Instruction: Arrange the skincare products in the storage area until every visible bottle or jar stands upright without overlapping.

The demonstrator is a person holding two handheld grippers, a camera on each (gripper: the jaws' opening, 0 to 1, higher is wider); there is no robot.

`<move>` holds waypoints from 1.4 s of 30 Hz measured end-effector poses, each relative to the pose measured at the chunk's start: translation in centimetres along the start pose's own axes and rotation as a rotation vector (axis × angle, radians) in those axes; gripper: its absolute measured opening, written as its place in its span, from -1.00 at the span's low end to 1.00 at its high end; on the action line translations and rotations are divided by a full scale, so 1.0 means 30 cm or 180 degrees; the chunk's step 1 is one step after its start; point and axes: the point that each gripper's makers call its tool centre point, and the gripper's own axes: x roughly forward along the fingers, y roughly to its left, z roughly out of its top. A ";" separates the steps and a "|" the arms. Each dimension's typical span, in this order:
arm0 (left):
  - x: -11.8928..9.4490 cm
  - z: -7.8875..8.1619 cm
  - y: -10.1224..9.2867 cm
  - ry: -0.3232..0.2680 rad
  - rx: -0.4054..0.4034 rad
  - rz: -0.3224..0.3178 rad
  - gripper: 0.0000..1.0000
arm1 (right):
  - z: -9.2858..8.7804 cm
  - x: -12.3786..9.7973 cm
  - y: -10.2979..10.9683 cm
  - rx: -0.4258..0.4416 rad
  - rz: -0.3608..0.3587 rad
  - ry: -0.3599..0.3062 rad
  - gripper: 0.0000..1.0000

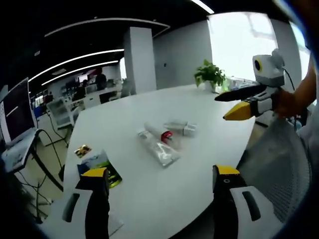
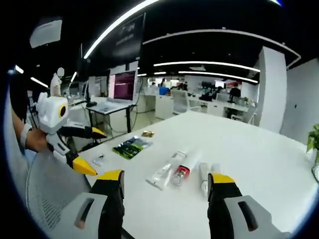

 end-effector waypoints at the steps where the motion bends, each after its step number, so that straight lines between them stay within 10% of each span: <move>1: -0.001 0.003 0.000 -0.0015 -0.0007 -0.0002 0.64 | 0.018 0.005 -0.004 -0.0066 0.0033 -0.0011 0.31; 15: -0.007 -0.010 0.016 0.0030 0.0026 0.0045 0.52 | 0.283 0.168 -0.112 -0.0833 0.0444 -0.0019 0.08; 21: -0.008 -0.015 0.012 0.0043 0.0010 0.0020 0.50 | 0.330 0.264 -0.117 -0.1243 0.0865 0.0300 0.07; 42: -0.008 -0.036 0.036 0.0128 0.0050 0.0106 0.34 | 0.111 0.611 0.000 -0.3674 0.2086 0.1424 -0.08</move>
